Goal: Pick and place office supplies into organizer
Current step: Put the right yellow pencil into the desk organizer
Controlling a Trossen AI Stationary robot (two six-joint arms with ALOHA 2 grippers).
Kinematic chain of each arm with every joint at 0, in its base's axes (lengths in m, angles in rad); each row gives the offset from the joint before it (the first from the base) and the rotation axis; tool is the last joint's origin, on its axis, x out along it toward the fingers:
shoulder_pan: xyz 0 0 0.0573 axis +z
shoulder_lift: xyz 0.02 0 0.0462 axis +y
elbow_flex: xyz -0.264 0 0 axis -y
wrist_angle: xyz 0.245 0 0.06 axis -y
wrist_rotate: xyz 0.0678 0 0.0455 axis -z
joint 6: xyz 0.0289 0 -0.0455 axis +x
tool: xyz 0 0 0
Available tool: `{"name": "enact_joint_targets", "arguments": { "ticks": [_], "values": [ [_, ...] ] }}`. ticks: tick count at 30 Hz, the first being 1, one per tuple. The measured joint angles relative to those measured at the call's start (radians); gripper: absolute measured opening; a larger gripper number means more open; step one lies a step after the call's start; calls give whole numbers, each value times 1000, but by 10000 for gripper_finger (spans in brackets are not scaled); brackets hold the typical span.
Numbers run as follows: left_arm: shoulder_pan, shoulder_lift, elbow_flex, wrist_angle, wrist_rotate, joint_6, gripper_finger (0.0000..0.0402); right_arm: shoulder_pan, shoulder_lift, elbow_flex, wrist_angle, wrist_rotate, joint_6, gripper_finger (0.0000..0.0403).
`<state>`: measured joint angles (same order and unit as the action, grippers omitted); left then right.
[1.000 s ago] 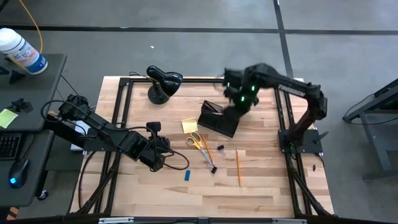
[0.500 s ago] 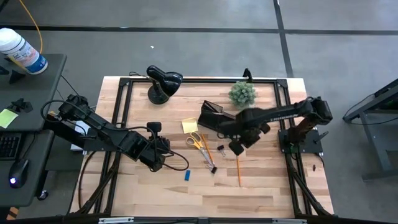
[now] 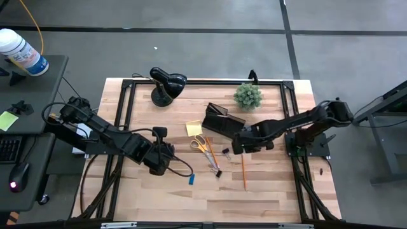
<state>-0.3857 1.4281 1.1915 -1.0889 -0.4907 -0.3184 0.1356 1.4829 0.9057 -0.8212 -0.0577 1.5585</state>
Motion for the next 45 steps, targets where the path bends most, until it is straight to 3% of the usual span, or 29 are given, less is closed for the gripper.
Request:
{"name": "enact_joint_targets", "arguments": {
  "ticks": [9, 16, 25, 29, 39, 45],
  "values": [
    [123, 0, 0, 112, 170, -37, 3, -5, 6, -45, 80, 87, -60, 56],
    [225, 0, 0, 149, 211, -71, 3, -20, 7, -45, 118, 123, -130, 102],
    [330, 0, 0, 213, 217, -139, 3, -20, 44, -45, 189, 129, -149, 108],
    [372, 0, 0, 251, 219, -104, 3, -20, 85, -45, 185, 89, -148, 108],
    [440, 0, 0, 251, 383, 166, 3, -20, 107, -45, 127, 3, -32, 108],
    [440, 0, 0, 260, 390, 266, 3, -20, 107, -45, 123, -11, 9, 108]
  ]
}}
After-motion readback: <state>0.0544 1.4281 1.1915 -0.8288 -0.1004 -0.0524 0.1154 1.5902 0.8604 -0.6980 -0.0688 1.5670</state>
